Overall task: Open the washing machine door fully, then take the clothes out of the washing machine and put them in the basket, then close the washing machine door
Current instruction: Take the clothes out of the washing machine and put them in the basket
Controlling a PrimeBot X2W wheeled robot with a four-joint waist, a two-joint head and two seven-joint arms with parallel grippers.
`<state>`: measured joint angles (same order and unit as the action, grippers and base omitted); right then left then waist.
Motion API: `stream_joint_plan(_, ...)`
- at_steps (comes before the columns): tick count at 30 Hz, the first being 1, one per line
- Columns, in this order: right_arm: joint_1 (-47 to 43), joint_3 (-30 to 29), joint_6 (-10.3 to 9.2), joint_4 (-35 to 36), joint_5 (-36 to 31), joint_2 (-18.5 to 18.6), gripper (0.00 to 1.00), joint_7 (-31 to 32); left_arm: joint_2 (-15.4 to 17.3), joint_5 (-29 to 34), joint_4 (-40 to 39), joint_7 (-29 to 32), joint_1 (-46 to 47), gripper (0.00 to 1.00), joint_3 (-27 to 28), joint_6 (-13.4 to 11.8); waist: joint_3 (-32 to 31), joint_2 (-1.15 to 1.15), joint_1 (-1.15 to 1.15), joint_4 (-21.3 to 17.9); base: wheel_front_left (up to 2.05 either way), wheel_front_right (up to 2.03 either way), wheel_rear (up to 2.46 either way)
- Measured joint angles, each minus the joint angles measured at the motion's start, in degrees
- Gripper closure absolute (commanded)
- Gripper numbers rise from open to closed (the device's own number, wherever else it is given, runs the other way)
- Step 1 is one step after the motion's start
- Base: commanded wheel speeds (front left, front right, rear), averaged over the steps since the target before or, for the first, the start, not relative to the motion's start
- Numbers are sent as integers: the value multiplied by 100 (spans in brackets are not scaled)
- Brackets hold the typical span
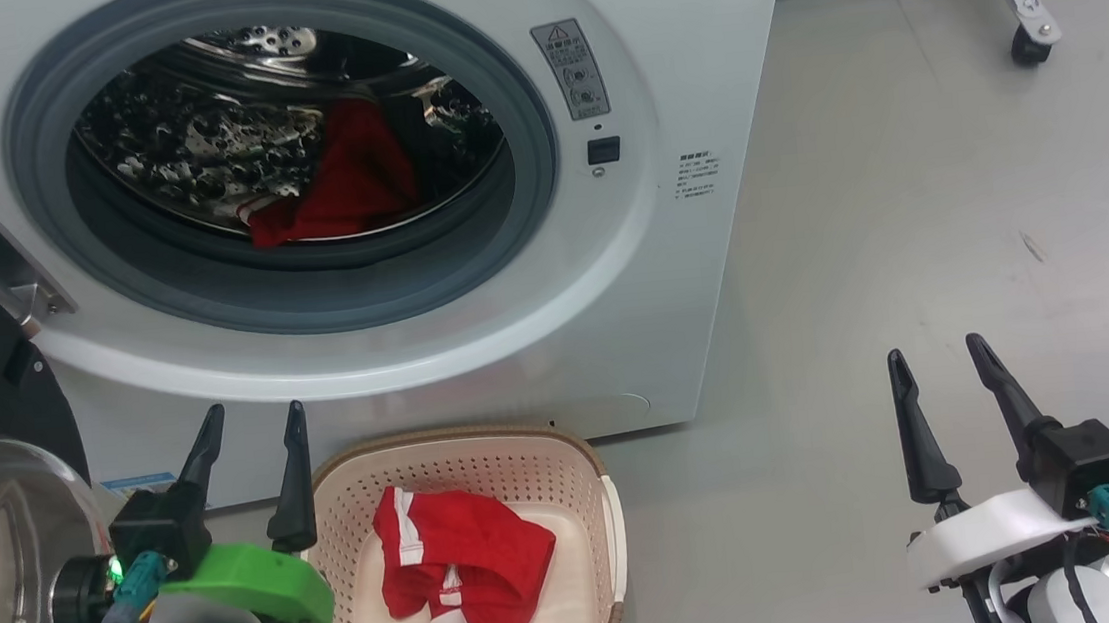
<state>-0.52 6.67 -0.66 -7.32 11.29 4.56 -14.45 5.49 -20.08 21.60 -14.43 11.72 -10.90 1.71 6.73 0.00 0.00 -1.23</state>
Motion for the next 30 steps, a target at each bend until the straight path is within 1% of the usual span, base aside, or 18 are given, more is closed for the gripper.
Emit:
stream_joint_plan(9,-276,14,-8,102,1,-7,0,5,64,10,-671,0,-637,0,-3,-147,-366,0,0,75,0,0,0)
stream_joint_plan(12,-314,30,-8,125,1,-8,0,10,66,10,-816,8,-813,0,-29,-151,-406,0,0,72,0,0,0)
stream_joint_plan(15,-363,53,-8,145,1,-11,0,36,75,10,-969,27,-978,0,-29,-248,-450,0,0,57,0,0,0)
stream_joint_plan(17,-392,54,-10,157,1,-11,0,60,80,10,-1078,89,-1077,0,-35,-253,-481,0,0,43,0,0,0)
stream_joint_plan(18,-417,54,-54,186,1,-11,0,60,80,10,-1139,133,-1124,0,-42,-270,-490,0,0,35,0,0,0)
stream_joint_plan(22,-494,45,-94,222,1,-10,0,63,83,10,-1327,212,-1257,0,-64,-313,-502,0,0,20,0,0,0)
stream_joint_plan(30,-503,58,-100,318,1,-11,0,112,126,27,-1706,339,-1462,0,-63,-393,-528,0,0,-20,0,0,0)
